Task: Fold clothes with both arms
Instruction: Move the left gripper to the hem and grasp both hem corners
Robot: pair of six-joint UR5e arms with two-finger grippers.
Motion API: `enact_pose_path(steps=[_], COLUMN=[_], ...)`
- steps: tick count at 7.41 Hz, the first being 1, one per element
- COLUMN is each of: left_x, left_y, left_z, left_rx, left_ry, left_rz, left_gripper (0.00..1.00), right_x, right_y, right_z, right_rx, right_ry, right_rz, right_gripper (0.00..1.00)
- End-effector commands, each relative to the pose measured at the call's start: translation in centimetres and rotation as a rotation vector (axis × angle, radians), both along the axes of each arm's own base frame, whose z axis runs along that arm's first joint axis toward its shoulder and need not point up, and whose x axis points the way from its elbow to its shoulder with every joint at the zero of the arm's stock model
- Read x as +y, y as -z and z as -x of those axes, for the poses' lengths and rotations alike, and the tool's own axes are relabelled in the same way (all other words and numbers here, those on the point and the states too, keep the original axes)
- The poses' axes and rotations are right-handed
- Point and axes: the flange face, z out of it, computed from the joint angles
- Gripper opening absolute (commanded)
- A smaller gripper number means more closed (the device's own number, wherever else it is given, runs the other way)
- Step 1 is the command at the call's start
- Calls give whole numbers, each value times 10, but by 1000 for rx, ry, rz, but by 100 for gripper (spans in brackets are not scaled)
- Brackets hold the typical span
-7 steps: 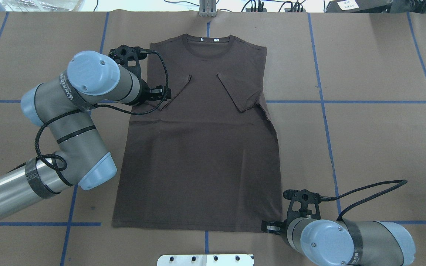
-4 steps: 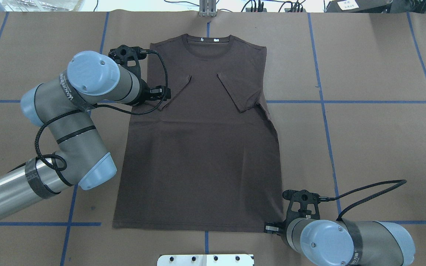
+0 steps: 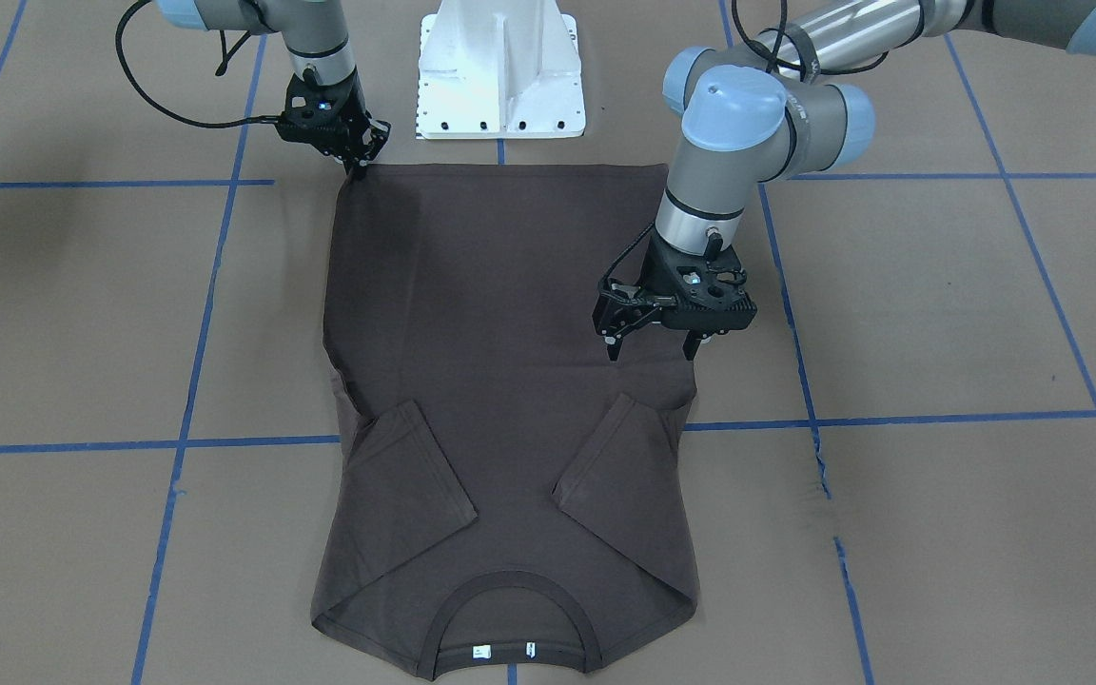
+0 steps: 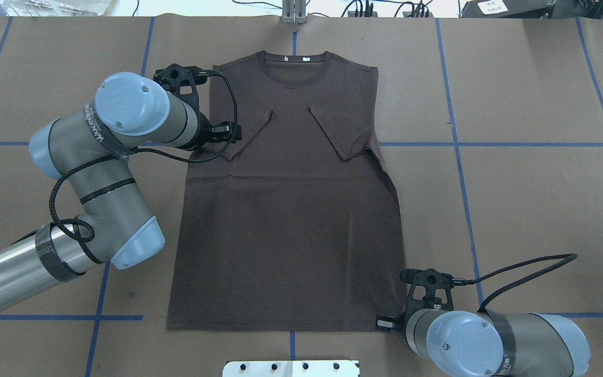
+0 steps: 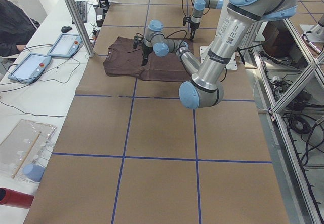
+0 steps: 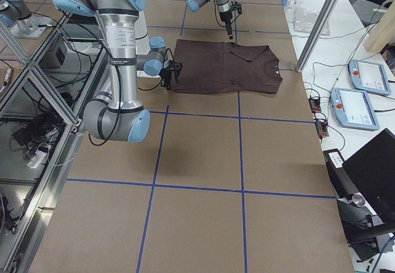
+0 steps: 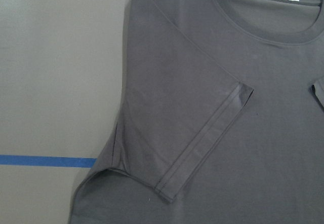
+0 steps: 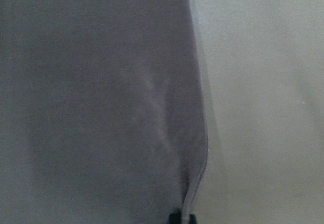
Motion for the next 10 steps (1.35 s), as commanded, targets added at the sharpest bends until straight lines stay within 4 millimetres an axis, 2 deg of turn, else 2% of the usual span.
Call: enact_pose_path(steps=[1, 2, 3, 4, 5, 6, 7, 8, 9, 10], left_x=[0, 0, 17, 81, 143, 194, 229, 268, 291, 307], left_y=[0, -1, -21, -29, -31, -33, -39, -57, -79, -91], left_z=[0, 0, 1, -1, 8, 4, -12, -34, -37, -36], left_rx=[-1, -1, 5, 55, 100, 149, 146, 74, 34, 9], left_ry=[1, -2, 5, -26, -45, -19, 10, 59, 73, 75], left_rz=[1, 3, 48, 104, 183, 326, 424, 453, 477, 469], left_gripper=[100, 100, 100, 100, 100, 100, 100, 100, 99, 98], right_x=[-1, -3, -3, -3, -4, -5, -5, -7, -12, -13], right_y=[8, 10, 16, 21, 26, 37, 48, 52, 51, 51], right_z=[-4, -5, -10, -13, -16, -24, -31, -33, -35, -36], right_rx=[-19, -24, -36, -51, -67, -94, -117, -126, -122, -122], right_ry=[-6, -14, -18, -15, -8, 3, 12, 11, 3, 8], right_rz=[-3, -10, -14, -15, -21, -29, -40, -44, -48, -57], right_gripper=[0, 0, 0, 0, 0, 0, 0, 0, 0, 0])
